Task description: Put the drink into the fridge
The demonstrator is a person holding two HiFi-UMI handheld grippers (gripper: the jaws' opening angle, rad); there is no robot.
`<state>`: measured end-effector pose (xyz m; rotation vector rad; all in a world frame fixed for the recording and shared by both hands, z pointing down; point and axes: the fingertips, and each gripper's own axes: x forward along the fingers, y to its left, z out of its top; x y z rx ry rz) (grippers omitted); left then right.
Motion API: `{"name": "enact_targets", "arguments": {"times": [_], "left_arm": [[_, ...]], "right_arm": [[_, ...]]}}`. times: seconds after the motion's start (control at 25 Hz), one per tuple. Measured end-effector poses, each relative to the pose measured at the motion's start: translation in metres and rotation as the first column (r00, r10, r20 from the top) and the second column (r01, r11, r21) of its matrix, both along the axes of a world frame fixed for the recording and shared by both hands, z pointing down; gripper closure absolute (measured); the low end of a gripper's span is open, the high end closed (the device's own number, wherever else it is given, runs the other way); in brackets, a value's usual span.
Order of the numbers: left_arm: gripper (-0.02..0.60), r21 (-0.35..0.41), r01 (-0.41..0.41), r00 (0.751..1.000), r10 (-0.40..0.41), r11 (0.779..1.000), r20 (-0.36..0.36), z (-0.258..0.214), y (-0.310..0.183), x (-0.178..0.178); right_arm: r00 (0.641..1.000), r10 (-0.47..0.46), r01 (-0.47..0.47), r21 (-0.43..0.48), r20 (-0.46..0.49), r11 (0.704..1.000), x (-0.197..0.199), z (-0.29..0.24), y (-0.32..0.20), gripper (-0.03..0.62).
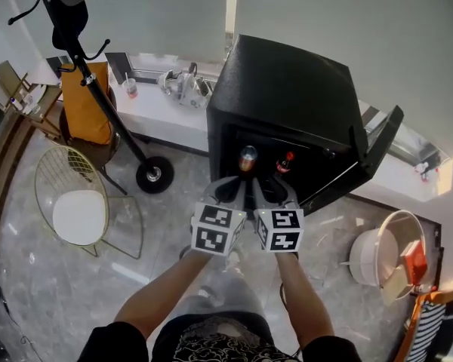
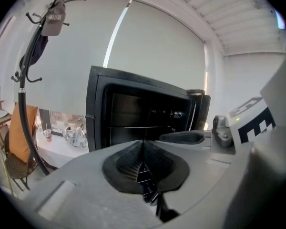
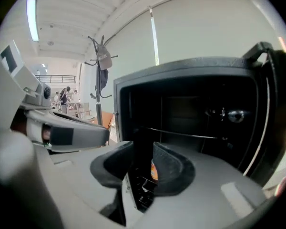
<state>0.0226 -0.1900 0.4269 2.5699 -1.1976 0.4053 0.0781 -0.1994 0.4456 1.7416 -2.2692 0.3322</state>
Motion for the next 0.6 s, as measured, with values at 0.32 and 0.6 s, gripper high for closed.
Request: {"name": "enact_targets", "arguments": {"times": [0.32, 0.6], "left_arm": [[0.577, 0.037, -0.025, 0.999, 0.026, 0.999, -0.021, -0.049, 0.042, -0.010], [0.577, 0.082, -0.058, 0.997, 0.062, 0.995, -0.040, -0.076, 0.076, -0.009]], "right_arm": [[1.000, 0.016, -0.016, 0.052, 0.005, 0.999, -0.015, -0.067, 0.047, 0.515], [0.999, 0.026, -0.024, 0.092, -0.019, 0.995, -0.021, -0.101, 0.088, 0.591]]}}
